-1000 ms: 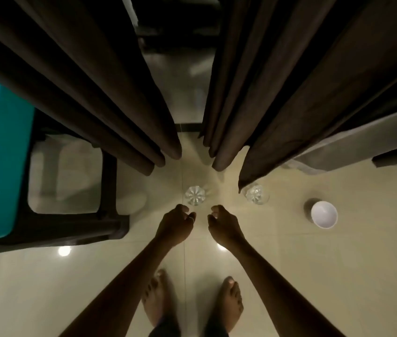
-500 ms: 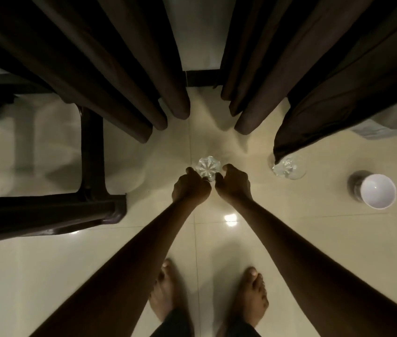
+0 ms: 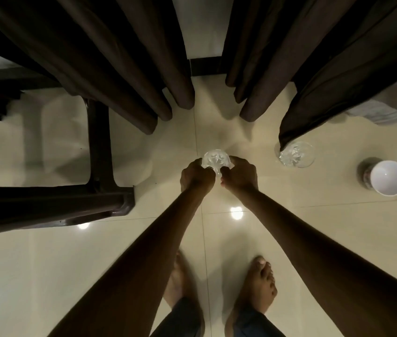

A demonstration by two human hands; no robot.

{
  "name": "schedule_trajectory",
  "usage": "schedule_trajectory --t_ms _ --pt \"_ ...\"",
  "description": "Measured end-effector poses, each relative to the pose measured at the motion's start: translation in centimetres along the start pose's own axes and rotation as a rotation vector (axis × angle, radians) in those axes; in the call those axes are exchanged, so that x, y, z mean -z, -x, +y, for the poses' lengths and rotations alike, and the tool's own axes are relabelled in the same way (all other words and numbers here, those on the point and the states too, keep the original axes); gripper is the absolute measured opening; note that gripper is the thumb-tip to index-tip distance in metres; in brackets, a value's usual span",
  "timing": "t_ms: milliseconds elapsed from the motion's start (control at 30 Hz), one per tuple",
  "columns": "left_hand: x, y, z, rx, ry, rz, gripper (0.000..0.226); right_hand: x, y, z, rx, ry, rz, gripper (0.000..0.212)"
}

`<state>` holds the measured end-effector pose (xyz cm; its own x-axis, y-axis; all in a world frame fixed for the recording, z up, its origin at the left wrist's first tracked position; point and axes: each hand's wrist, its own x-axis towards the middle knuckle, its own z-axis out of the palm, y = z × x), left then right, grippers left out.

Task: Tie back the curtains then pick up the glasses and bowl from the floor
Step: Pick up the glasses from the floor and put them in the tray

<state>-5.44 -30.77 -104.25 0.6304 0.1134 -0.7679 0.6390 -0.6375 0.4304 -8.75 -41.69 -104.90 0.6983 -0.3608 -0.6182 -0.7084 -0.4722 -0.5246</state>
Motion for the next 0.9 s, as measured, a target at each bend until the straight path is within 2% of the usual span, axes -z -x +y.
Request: schedule_trajectory --t_ms 233,367,633,900 --pt "5.5 8.0 3.6 -0.074 0.142 -0.023 0.044 6.7 7.3 -5.1 -0.007 -0.187 0.000 0.038" --pt "8.5 13.7 5.8 -0.089 0.212 -0.006 0.042 11.1 12.1 -8.4 0.023 -0.199 -0.022 0.043" --pt "13.8 26.4 9.8 -0.233 0.166 0.094 0.031 18.8 22.1 -14.0 0.075 -0.233 -0.036 0.038" --pt "19.4 35.3 13.6 -0.257 0.205 0.106 0.030 24.9 29.2 -19.5 0.139 -0.208 -0.047 0.032"
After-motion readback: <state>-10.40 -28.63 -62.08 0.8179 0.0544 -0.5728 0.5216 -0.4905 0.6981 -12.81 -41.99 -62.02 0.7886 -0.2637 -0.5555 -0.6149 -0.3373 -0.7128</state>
